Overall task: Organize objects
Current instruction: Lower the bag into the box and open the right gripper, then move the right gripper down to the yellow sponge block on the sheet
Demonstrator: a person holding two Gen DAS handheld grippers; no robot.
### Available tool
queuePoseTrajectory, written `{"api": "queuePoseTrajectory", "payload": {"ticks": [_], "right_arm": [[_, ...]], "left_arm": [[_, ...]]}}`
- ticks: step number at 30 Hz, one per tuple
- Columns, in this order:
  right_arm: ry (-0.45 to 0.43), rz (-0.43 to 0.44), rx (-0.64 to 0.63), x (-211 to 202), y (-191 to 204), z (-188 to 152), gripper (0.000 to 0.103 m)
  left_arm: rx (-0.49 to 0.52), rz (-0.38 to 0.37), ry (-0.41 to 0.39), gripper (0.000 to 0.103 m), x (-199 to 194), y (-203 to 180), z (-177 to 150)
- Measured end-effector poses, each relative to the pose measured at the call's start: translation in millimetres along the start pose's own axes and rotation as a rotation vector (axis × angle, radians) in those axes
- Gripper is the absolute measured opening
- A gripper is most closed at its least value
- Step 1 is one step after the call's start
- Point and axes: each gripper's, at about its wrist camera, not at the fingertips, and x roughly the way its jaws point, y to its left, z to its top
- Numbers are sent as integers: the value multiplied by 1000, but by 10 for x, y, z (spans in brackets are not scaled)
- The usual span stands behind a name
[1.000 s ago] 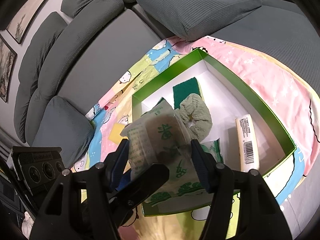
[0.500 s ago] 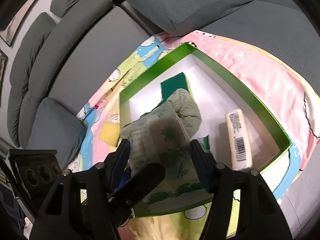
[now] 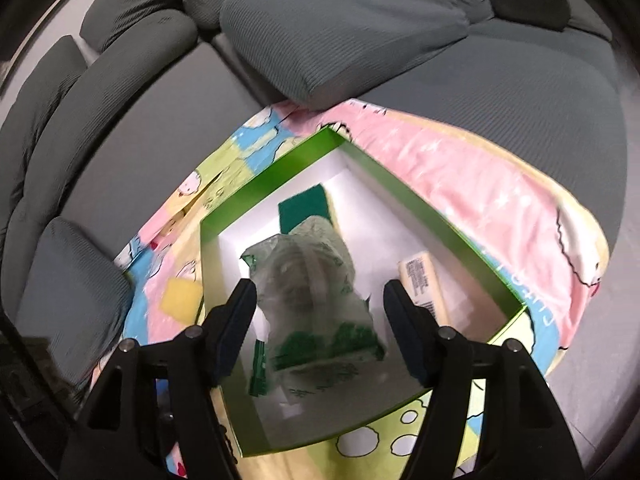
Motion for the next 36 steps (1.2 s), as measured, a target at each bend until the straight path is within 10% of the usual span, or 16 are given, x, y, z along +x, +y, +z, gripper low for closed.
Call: {"api": "queuePoseTrajectory", "payload": {"ticks": [11, 29, 36], "right_arm": [[-75, 104, -49, -90, 321, -44, 76], [93, 327, -198, 475, 1318, -371, 77], [113, 301, -192, 827, 1627, -442, 39]], "left_arm": [[-63, 198, -94, 64, -467, 482, 64], [-245, 409, -85, 68, -968, 1425, -50], [-349, 540, -77, 68, -1182, 1824, -135]]}}
